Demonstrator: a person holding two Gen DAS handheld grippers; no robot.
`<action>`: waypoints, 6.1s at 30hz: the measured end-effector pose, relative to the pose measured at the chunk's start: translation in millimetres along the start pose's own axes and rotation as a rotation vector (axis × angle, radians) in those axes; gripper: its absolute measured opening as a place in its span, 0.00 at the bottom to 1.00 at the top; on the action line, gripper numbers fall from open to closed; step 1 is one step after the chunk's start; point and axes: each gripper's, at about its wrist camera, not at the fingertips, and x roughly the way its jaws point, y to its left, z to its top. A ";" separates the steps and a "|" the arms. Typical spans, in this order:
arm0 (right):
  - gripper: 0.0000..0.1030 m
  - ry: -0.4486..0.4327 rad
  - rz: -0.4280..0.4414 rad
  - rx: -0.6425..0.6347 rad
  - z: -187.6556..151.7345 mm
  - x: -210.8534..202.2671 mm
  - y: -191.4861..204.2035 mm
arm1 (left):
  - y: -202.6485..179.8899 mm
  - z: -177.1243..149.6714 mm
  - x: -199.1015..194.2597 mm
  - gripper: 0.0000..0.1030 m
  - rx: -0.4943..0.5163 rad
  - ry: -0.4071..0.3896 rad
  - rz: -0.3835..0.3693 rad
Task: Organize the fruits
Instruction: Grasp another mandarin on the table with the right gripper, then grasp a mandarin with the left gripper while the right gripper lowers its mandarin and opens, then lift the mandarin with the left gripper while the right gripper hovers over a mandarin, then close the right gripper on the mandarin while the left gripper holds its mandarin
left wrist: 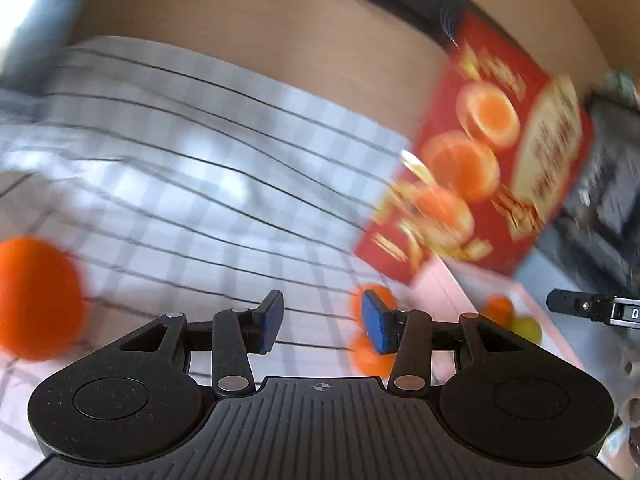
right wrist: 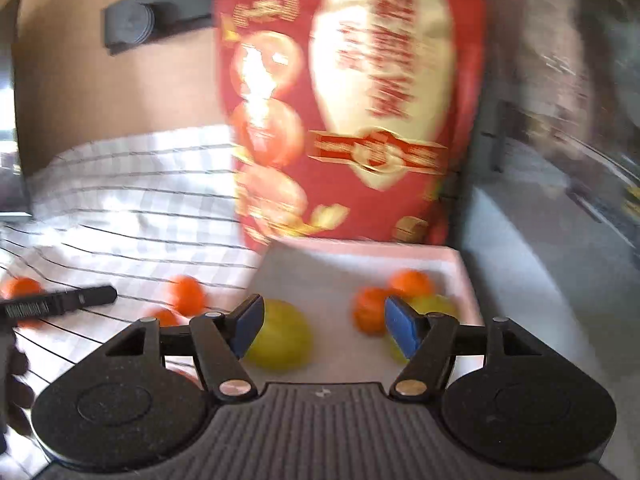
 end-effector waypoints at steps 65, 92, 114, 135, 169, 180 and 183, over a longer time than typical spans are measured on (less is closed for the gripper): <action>0.41 0.159 0.142 -0.172 -137.2 -57.2 8.0 | -107.0 -56.0 31.8 0.53 0.435 0.222 -0.102; 1.00 0.191 0.065 -0.094 -151.2 -34.6 -9.0 | -98.8 -103.3 -40.7 0.46 0.353 0.263 -0.111; 1.00 0.187 0.018 -0.063 -148.4 -30.5 -3.0 | -100.7 -104.8 -32.3 0.46 0.305 0.240 -0.111; 0.98 0.164 -0.033 -0.139 -169.8 -73.0 -29.5 | -101.2 -106.2 -33.3 0.46 0.287 0.232 -0.099; 0.92 0.113 0.042 -0.079 -183.7 -78.8 -34.7 | -118.9 -115.8 -34.7 0.48 0.368 0.214 -0.002; 0.46 0.111 0.088 -0.127 -177.6 -83.6 -21.9 | -119.4 -116.2 -34.4 0.48 0.375 0.214 0.001; 0.46 0.110 0.085 -0.123 -176.3 -81.8 -21.3 | -118.0 -115.9 -34.5 0.48 0.366 0.212 -0.004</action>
